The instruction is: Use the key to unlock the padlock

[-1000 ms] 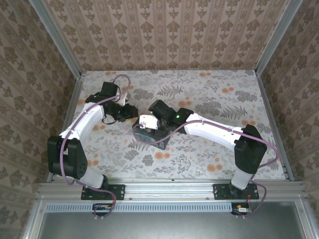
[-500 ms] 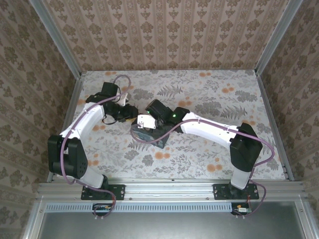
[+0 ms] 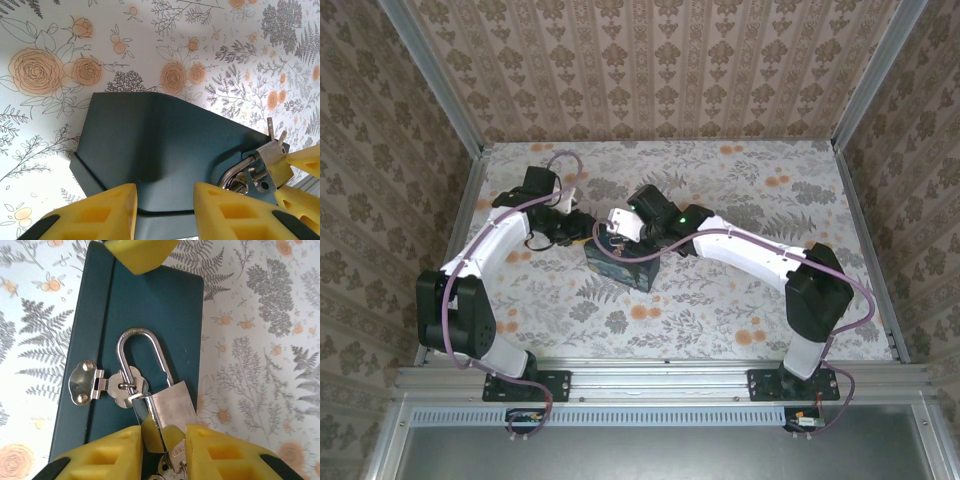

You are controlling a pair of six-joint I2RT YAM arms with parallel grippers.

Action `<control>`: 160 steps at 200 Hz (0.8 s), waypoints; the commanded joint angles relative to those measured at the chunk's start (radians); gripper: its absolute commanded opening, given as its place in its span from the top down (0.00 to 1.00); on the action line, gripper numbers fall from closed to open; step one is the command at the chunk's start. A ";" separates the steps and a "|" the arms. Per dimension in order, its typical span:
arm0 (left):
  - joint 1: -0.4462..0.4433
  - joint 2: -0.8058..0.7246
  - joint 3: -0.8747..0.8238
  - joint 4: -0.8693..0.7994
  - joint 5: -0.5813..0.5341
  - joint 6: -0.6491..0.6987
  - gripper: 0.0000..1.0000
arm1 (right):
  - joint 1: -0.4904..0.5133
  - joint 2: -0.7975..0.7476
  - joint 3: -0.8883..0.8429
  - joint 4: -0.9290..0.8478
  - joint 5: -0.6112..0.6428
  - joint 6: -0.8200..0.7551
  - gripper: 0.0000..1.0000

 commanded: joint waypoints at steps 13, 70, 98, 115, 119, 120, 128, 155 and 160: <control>0.005 0.017 -0.008 -0.013 0.026 0.035 0.65 | -0.038 -0.001 0.068 -0.077 -0.215 0.162 0.75; -0.017 0.036 -0.024 0.000 0.036 0.024 0.65 | -0.037 0.024 0.122 -0.153 -0.331 0.260 0.75; -0.018 0.031 -0.039 0.010 0.037 0.016 0.65 | -0.033 -0.024 0.053 -0.094 -0.260 0.218 0.57; -0.017 0.028 -0.034 0.005 0.036 0.018 0.65 | -0.037 -0.042 0.032 -0.079 -0.177 0.161 0.51; -0.017 0.029 -0.031 0.004 0.036 0.020 0.65 | -0.039 -0.043 0.033 -0.081 -0.168 0.142 0.50; -0.017 0.030 -0.031 0.003 0.035 0.020 0.65 | -0.041 -0.043 0.033 -0.083 -0.164 0.142 0.49; -0.016 0.030 -0.023 0.000 0.033 0.022 0.65 | -0.045 -0.044 0.035 -0.086 -0.145 0.101 0.48; -0.015 0.042 -0.008 -0.004 0.033 0.025 0.65 | -0.045 -0.048 0.029 -0.084 -0.100 -0.055 0.46; -0.015 0.043 -0.006 -0.002 0.033 0.026 0.65 | -0.045 -0.050 0.025 -0.079 -0.099 -0.084 0.46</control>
